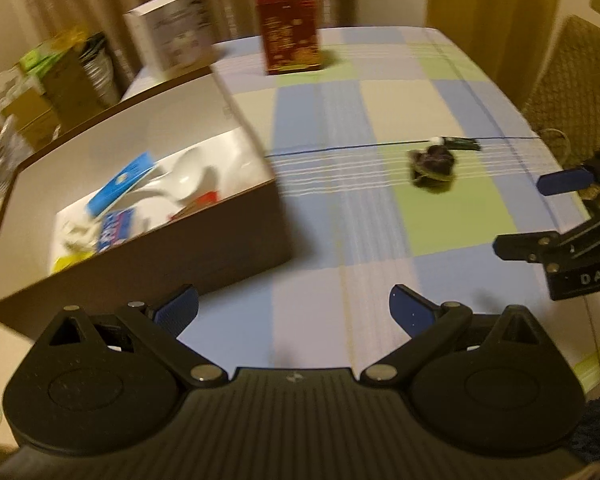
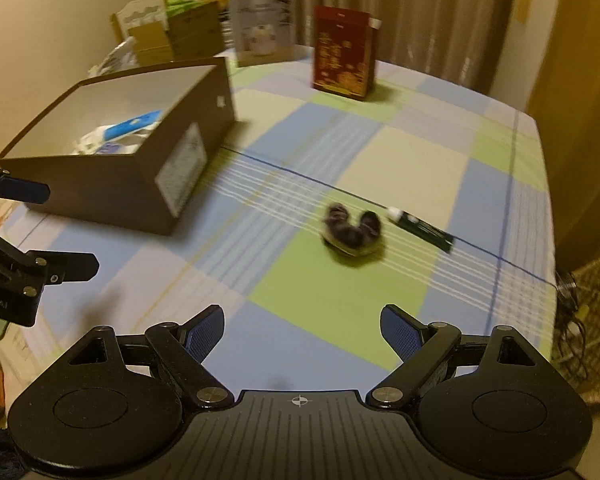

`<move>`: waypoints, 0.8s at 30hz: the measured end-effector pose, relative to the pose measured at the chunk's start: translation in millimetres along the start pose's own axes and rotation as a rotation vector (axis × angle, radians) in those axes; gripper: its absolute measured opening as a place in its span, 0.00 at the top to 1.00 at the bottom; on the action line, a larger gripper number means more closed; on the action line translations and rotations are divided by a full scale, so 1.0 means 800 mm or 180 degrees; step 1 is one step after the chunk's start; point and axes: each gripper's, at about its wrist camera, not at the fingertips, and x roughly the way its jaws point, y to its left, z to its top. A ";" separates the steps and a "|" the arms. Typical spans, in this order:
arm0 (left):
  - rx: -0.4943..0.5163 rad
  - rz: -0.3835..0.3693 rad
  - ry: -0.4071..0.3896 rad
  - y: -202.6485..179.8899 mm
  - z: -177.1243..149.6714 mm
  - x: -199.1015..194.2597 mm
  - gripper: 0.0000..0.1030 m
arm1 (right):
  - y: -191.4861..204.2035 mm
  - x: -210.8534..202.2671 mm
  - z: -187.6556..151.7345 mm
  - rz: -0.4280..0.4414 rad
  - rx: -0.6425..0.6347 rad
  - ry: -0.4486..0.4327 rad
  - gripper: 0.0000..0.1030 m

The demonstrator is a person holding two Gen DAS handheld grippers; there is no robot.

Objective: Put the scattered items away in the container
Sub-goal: 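Lift both open tools out of the box and move toward the scrunchie, then grasp the dark scrunchie with the left gripper while the right gripper grasps the green tube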

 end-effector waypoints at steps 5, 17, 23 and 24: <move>0.0168 -0.0143 -0.0016 -0.025 0.018 0.017 0.03 | -0.028 0.001 -0.006 -0.0085 0.0148 0.0059 0.12; 0.0424 -0.0445 -0.0008 -0.069 0.048 0.052 0.05 | -0.079 0.025 -0.011 -0.0143 0.0324 0.0185 0.12; 0.0458 -0.0591 0.0024 -0.084 0.064 0.080 0.14 | -0.103 0.048 -0.007 -0.0064 0.0079 0.0222 0.12; 0.0476 -0.0625 0.0017 -0.088 0.067 0.085 0.16 | -0.108 0.051 -0.006 -0.0042 0.0050 0.0232 0.12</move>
